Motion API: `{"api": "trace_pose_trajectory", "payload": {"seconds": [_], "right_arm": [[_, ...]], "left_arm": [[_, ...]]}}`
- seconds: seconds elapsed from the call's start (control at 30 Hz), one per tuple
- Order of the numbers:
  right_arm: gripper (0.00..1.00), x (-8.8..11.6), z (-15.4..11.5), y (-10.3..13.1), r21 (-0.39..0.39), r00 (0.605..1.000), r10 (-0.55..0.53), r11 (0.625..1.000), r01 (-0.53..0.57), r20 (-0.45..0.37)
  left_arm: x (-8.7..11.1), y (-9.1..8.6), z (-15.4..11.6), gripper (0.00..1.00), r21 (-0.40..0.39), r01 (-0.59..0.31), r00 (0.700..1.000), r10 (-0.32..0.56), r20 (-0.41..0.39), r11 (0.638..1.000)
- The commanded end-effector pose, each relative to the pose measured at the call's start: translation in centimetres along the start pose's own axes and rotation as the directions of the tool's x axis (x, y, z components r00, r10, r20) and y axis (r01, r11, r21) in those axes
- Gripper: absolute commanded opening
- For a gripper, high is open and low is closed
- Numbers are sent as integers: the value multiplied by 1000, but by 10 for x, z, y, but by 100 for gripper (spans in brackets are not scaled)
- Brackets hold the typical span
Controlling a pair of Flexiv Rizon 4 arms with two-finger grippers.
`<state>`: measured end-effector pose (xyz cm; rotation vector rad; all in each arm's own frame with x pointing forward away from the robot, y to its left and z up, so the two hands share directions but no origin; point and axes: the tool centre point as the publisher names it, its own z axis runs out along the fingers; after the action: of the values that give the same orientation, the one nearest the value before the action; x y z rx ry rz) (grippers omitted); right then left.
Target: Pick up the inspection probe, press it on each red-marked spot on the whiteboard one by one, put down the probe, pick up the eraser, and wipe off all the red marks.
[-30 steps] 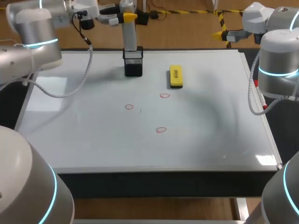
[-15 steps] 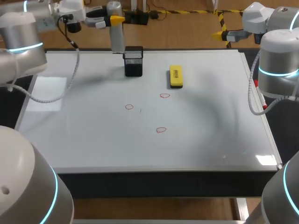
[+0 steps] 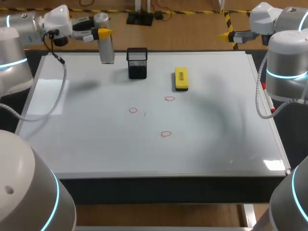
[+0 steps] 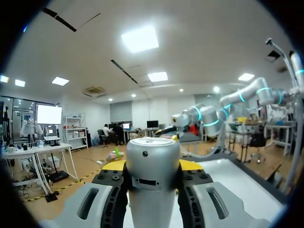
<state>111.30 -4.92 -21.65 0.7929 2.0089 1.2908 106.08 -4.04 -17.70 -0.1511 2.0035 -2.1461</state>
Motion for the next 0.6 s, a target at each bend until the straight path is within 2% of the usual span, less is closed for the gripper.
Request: {"api": "trace_pose_trajectory", "payload": {"seconds": [0.03, 0.6], "right_arm": [[100, 0, 0, 0, 0, 1000, 0, 1000, 0, -1], [100, 0, 0, 0, 0, 1000, 0, 1000, 0, -1]], "left_arm": [[9, 6, -10, 0, -6, -5, 1000, 5, 23, 1000], [19, 33, -42, 0, 2, 32, 998, -32, 61, 1000]]}}
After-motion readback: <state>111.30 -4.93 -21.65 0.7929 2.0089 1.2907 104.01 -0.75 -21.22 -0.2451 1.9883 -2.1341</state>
